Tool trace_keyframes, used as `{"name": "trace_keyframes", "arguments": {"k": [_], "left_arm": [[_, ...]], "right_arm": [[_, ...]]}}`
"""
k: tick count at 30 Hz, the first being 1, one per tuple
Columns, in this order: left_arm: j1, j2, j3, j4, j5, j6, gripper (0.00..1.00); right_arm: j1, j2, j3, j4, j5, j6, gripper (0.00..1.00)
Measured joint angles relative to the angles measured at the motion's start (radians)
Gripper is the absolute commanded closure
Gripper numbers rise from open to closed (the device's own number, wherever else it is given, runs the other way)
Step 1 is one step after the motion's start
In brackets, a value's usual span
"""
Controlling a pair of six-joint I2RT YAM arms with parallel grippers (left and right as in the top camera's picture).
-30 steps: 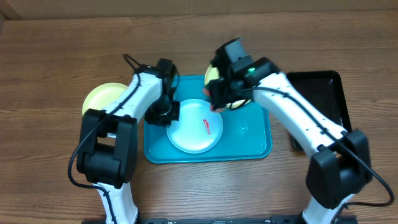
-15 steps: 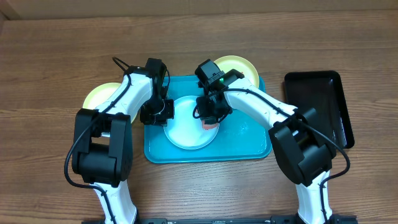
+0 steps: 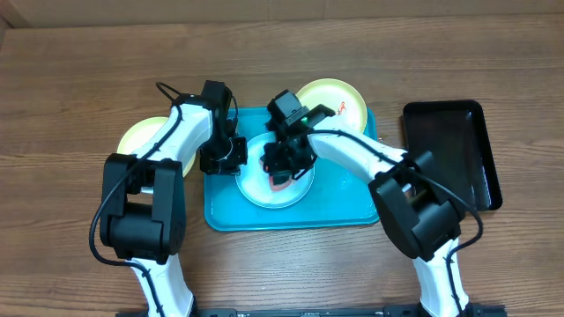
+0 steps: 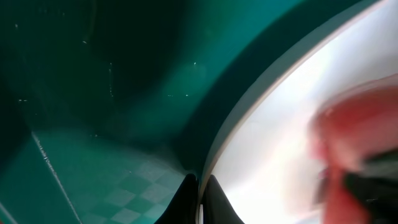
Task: Clean dirty plates on tray and stack at the side
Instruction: 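Scrub the light-blue plate with the sponge while left gripper holds it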
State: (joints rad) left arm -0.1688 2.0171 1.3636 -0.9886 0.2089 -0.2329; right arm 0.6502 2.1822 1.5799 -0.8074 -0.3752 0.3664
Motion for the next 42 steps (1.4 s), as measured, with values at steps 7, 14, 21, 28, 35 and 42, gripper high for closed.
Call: {"name": "trace_keyframes", "arguments": {"k": [7, 14, 21, 28, 35, 42], "left_arm": [[0.008, 0.000, -0.002, 0.002, 0.016, 0.000, 0.96], [0.008, 0.000, -0.002, 0.002, 0.024, 0.000, 0.96], [0.008, 0.000, -0.002, 0.002, 0.027, 0.000, 0.96], [0.008, 0.000, -0.002, 0.001, 0.023, 0.000, 0.96], [0.008, 0.000, -0.002, 0.000, 0.023, 0.000, 0.96], [0.008, 0.000, -0.003, 0.001, 0.027, 0.000, 0.96]], "right_arm": [[-0.008, 0.002, 0.002, -0.029, -0.047, -0.001, 0.96], [-0.105, 0.002, 0.043, -0.181, 0.044, -0.034, 0.96], [-0.131, 0.004, 0.045, -0.086, 0.073, -0.049, 0.96], [-0.090, 0.046, 0.056, 0.011, -0.063, -0.040, 0.96], [-0.006, 0.067, 0.057, -0.010, -0.187, -0.031, 0.96], [-0.031, 0.065, 0.064, -0.153, -0.163, -0.048, 0.96]]}}
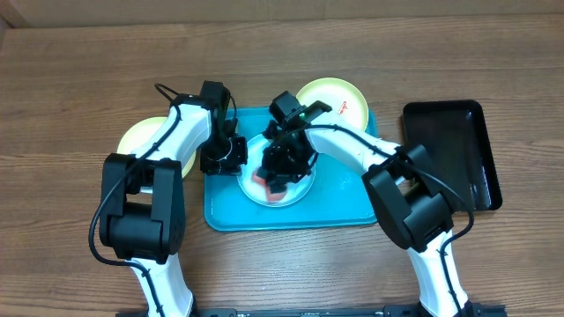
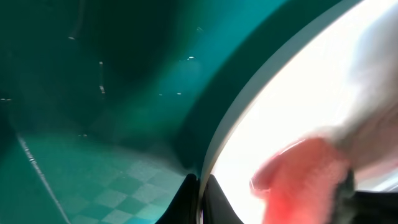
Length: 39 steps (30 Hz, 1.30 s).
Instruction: Clean dirty plates on tray and stack at the side
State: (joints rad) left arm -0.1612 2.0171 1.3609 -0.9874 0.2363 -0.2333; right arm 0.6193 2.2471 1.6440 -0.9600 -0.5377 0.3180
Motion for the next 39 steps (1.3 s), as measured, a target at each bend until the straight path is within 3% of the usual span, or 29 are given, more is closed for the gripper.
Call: {"name": "trace_keyframes", "arguments": {"k": [12, 18, 32, 39], "left_arm": [[-0.001, 0.000, 0.000, 0.008, 0.016, -0.003, 0.96], [0.000, 0.000, 0.000, -0.011, -0.002, -0.003, 0.96], [0.020, -0.009, 0.021, -0.061, -0.080, -0.002, 0.96], [0.020, -0.193, 0.022, -0.063, -0.243, -0.002, 0.96]], "right_arm": [[-0.039, -0.033, 0.010, -0.004, 0.257, -0.004, 0.96], [-0.056, -0.028, 0.118, -0.034, 0.454, -0.020, 0.96], [-0.089, -0.121, 0.467, -0.305, 0.407, -0.057, 0.96], [-0.232, -0.283, 0.486, -0.382, 0.404, -0.058, 0.96]]}}
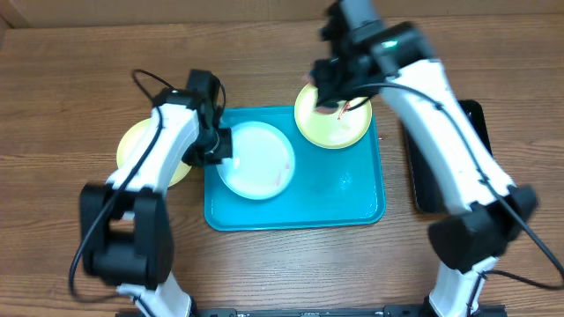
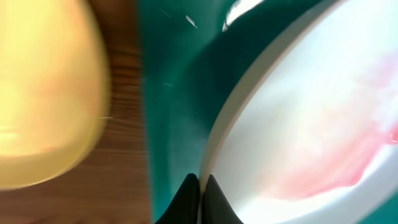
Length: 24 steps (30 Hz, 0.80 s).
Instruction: Clean dirty plates on tray and stack at the side
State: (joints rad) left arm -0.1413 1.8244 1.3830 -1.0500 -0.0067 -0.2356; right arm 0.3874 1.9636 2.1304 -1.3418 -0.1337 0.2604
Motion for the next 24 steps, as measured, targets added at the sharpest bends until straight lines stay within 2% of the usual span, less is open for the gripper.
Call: {"name": "trace_keyframes", "arguments": {"k": [7, 16, 24], "left_arm": [[-0.047, -0.160, 0.008, 0.006, -0.317, -0.005, 0.96], [-0.255, -0.165, 0.008, 0.010, -0.700, -0.050, 0.96], [-0.340, -0.165, 0.008, 0.010, -1.007, -0.054, 0.96]], "right_arm": [[-0.176, -0.028, 0.005, -0.059, 0.000, 0.001, 0.96], [-0.341, -0.028, 0.005, -0.077, -0.001, 0.001, 0.96], [-0.393, -0.028, 0.005, -0.091, -0.021, 0.001, 0.96]]}}
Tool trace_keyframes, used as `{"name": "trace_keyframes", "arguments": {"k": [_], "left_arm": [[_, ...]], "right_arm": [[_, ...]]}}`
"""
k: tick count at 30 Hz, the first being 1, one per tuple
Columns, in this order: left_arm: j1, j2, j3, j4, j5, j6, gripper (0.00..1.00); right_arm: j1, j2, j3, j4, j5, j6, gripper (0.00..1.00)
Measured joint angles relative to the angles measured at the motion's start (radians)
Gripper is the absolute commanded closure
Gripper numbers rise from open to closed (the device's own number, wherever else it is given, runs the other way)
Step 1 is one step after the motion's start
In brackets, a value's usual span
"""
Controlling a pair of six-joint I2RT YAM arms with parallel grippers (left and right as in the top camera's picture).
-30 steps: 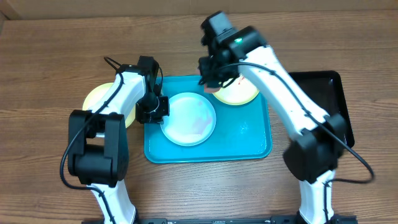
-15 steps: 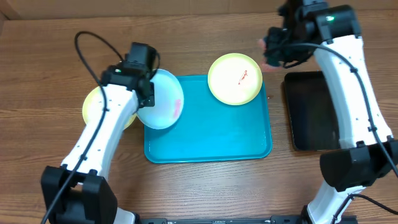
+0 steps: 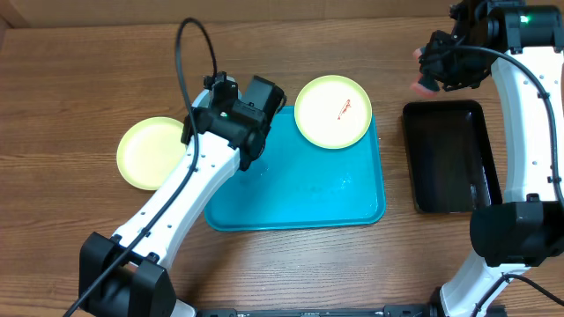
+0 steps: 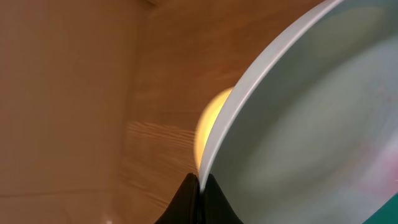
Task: Clean dirty plates on tray and stack at the side
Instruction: 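Place the light-blue plate onto the cream plate with left gripper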
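My left gripper (image 4: 200,180) is shut on the rim of the white plate (image 4: 311,124), which fills the right of the left wrist view, lifted and tilted. From overhead the plate is hidden under the left gripper (image 3: 253,132), at the teal tray's (image 3: 300,189) back left corner. A yellow plate (image 3: 332,110) with a red smear lies on the tray's back right corner. Another yellow plate (image 3: 150,151) rests on the table left of the tray. My right gripper (image 3: 432,75) is shut on a pink sponge (image 3: 425,84), raised at the far right.
A black tray (image 3: 449,158) lies on the wooden table right of the teal tray, just in front of the right gripper. The left arm's cable loops over the back of the table.
The left gripper has lifted and tilted the white plate off the tray; it no longer shows from overhead. The right gripper with the sponge moved from over the smeared yellow plate to the far right.
The left gripper held the white plate's rim on the tray while the right gripper pressed the pink sponge on it, at two moments. Then the right gripper was raised over the smeared yellow plate. Now the white plate is off the tray and the sponge is far right.
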State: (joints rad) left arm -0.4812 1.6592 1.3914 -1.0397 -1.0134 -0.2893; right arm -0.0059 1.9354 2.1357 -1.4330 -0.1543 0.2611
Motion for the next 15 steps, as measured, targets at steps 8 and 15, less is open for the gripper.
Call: {"name": "trace_keyframes", "arguments": {"k": [8, 15], "left_arm": [[-0.085, 0.000, 0.000, 0.000, -0.186, 0.001, 0.96], [-0.128, 0.000, 0.000, 0.005, -0.266, 0.001, 0.96]], "right_arm": [[-0.008, 0.000, 0.000, -0.011, -0.006, 0.000, 0.96], [-0.008, 0.000, 0.000, -0.023, -0.006, 0.000, 0.96]]}}
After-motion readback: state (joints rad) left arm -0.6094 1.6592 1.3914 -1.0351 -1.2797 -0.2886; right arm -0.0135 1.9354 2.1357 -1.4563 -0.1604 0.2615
